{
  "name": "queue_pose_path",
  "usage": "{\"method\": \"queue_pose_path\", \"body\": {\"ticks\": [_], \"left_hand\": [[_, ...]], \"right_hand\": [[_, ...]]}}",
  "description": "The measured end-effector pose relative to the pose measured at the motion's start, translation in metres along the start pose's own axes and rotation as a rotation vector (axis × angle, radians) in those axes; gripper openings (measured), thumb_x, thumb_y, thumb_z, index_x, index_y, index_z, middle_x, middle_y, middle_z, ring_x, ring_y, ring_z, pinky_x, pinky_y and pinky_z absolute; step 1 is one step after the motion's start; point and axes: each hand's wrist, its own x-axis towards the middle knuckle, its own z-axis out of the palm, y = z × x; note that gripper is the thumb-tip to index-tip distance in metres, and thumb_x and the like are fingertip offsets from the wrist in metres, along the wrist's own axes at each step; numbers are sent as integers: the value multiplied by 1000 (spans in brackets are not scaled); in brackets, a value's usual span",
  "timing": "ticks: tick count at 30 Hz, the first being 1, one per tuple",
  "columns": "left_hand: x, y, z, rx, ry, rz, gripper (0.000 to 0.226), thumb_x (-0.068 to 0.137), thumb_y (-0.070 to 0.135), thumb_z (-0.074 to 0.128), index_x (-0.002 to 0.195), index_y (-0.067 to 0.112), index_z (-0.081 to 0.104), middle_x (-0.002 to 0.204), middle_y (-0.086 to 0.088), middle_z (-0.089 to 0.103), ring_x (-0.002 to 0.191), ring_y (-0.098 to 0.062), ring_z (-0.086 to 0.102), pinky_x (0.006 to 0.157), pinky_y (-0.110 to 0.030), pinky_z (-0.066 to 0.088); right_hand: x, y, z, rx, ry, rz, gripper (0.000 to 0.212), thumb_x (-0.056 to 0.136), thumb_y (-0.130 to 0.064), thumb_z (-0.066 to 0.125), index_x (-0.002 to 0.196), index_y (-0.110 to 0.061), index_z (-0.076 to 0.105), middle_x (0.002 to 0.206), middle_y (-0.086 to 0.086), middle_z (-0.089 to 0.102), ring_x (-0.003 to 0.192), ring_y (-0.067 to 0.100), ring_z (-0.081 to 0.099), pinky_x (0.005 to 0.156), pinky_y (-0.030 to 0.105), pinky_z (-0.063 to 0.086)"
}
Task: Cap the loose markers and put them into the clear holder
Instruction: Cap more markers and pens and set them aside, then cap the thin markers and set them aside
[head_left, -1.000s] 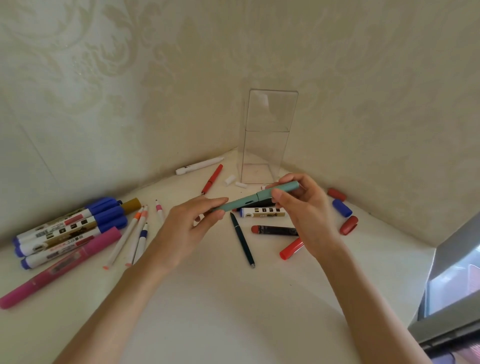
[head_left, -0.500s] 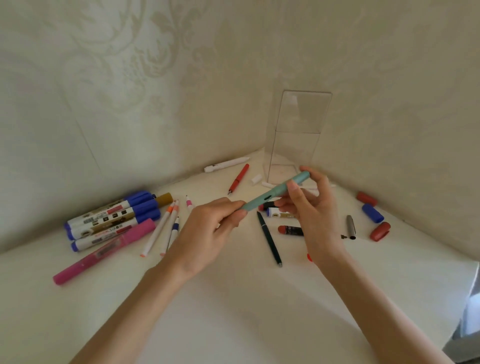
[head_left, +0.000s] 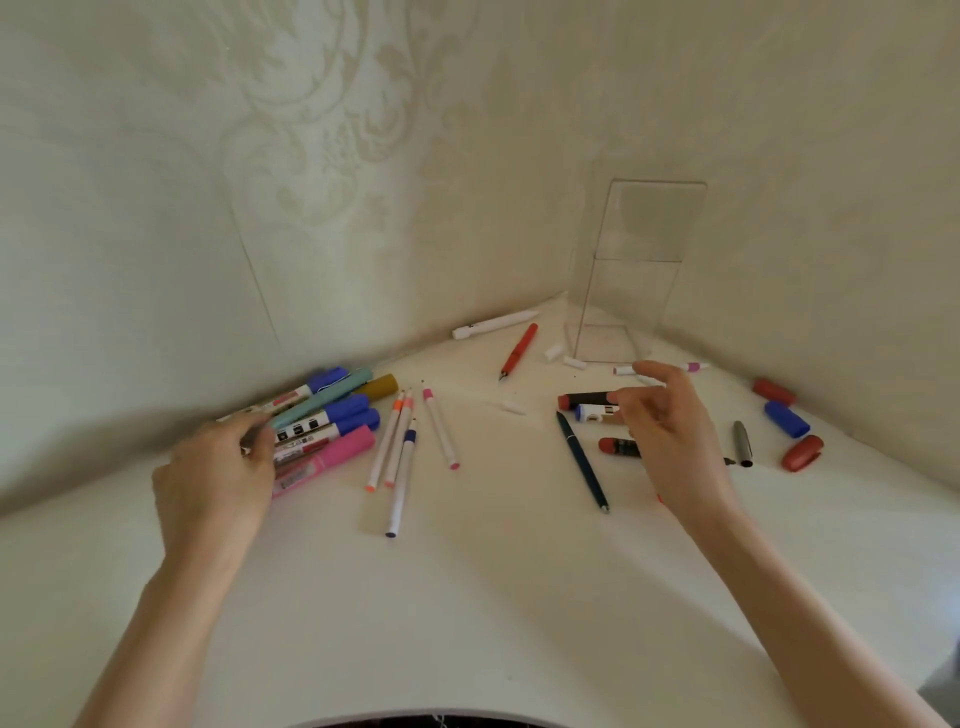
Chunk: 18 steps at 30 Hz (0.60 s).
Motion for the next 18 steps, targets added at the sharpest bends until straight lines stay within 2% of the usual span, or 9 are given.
{"method": "queue_pose_path", "body": {"ticks": [2,4,7,8,10,12,13,16,18], "left_hand": [[-5,2,3,96,-15,-31,22,85,18,58,103,11,69,100,-26,62,97,-45,53,77,-45,41],[-8,6,4,139,-9,-46,24,82,20,62,102,9,69,101,-25,58,100,-44,50,78,-47,38],[-11,17,3,85,40,36,28,77,14,69,103,4,67,100,-25,55,97,-46,50,77,-50,40],[-12,24,4,37,48,117,26,76,11,69,101,4,68,98,-24,56,93,-45,53,75,-47,42],[-12,41,6,-68,6,284,15,77,9,69,91,5,71,90,-18,60,85,-39,57,69,-39,43],[-10,59,14,-106,-83,328,13,83,19,63,88,10,71,88,-11,62,84,-31,57,66,-33,40],[-8,68,20,-61,-113,316,19,87,28,58,91,14,70,90,-9,62,86,-28,56,66,-32,38],[-1,89,36,212,-183,256,36,92,45,44,100,17,65,103,-7,61,101,-27,50,81,-36,37],[3,96,46,274,-260,210,40,90,49,44,105,15,60,113,-8,58,112,-28,46,91,-39,35]], "right_hand": [[-1,3,1,-6,-1,16,28,96,-20,46,123,-28,46,104,-7,62,72,-1,68,75,21,51],[-2,5,3,-18,5,19,29,96,-21,47,124,-28,47,104,-7,62,75,4,67,80,28,52],[-2,6,6,-60,1,1,28,96,-21,47,123,-28,46,104,-9,61,80,9,67,73,23,50],[-1,7,6,-73,-6,-4,28,96,-21,46,122,-28,47,105,-8,61,84,13,67,71,21,49],[-1,7,9,-102,-22,-30,26,95,-17,46,119,-28,48,105,-9,61,92,15,64,76,25,50],[0,5,12,-139,-45,-63,25,94,-13,46,114,-26,50,102,-12,60,94,10,60,83,28,51],[1,2,14,-165,-59,-81,24,94,-11,47,113,-25,51,101,-14,59,93,7,57,81,25,49],[7,-2,20,-279,-101,-135,22,93,-10,47,113,-19,55,103,-12,59,95,4,54,75,11,41],[14,-4,26,-392,-122,-190,22,93,-11,50,113,-17,57,109,-6,60,103,8,53,83,14,39]]}}
